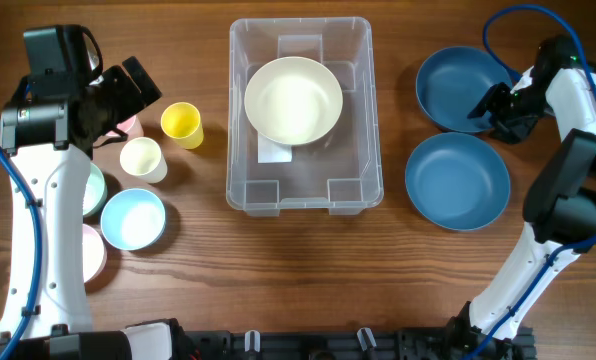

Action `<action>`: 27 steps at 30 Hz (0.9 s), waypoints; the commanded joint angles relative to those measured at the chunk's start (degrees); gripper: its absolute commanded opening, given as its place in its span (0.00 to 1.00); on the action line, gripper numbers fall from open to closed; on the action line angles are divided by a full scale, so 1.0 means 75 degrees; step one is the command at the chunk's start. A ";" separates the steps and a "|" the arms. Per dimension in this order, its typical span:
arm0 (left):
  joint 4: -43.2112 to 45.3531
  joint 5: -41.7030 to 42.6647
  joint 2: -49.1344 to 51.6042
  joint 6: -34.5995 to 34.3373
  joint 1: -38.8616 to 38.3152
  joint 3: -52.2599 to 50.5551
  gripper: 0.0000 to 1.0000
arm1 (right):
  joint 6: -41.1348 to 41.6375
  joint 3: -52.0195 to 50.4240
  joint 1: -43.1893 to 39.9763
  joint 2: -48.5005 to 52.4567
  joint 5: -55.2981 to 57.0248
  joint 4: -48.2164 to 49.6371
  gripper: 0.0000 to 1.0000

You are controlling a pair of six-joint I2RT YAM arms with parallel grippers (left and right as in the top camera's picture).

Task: Pack container
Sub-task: 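Grasp the upper blue bowl and place it into the cream bowl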

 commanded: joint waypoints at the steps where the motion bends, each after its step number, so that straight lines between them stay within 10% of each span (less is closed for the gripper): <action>1: -0.0006 -0.0067 -0.0105 -0.0096 -0.0006 0.0154 1.00 | 0.0729 0.0003 0.0029 0.0029 0.0163 0.0050 0.23; 10: 0.0026 -0.0070 -0.0105 -0.0096 -0.0006 0.0154 1.00 | 0.0813 0.0003 0.0029 0.0029 0.0157 0.0152 0.04; 27: 0.0026 -0.0067 -0.0105 -0.0096 -0.0006 0.0154 1.00 | 0.0901 0.0358 0.0271 -0.2728 -0.0189 0.0332 0.04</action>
